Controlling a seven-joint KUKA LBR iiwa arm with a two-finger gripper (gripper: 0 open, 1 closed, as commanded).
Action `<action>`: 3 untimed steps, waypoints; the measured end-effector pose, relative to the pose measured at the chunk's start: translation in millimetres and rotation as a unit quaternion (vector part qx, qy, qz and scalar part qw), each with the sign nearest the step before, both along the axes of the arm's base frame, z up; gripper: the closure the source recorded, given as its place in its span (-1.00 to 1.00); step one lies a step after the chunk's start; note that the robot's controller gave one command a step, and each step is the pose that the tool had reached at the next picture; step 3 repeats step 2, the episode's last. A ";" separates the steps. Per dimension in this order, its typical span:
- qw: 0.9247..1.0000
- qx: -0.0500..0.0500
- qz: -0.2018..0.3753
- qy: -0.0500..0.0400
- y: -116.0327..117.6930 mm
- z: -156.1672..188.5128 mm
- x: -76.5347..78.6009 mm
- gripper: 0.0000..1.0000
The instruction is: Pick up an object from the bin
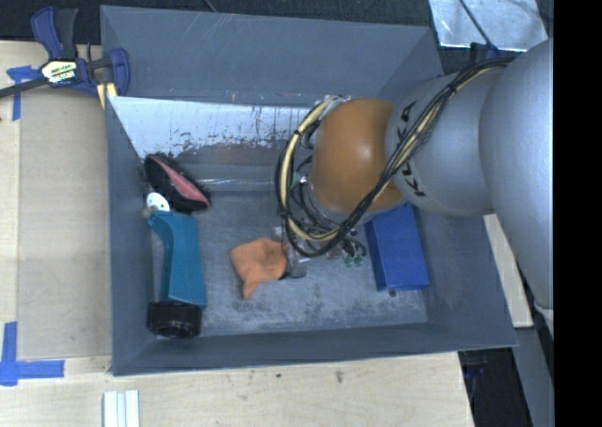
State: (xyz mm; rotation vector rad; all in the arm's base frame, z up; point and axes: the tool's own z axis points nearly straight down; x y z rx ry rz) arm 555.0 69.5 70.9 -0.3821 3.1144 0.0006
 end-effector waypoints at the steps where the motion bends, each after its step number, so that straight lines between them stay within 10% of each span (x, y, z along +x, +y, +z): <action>1: 1.000 0.000 0.000 0.000 0.0 0.0 0.0 1.00; 2: 1.000 0.000 0.022 0.001 -14.7 209.6 1.7 1.00; 3: 1.000 0.000 0.022 0.001 -14.7 209.6 1.7 1.00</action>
Offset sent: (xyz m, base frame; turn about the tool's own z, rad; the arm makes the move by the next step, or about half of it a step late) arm 0.0016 -0.0177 0.2583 -0.0550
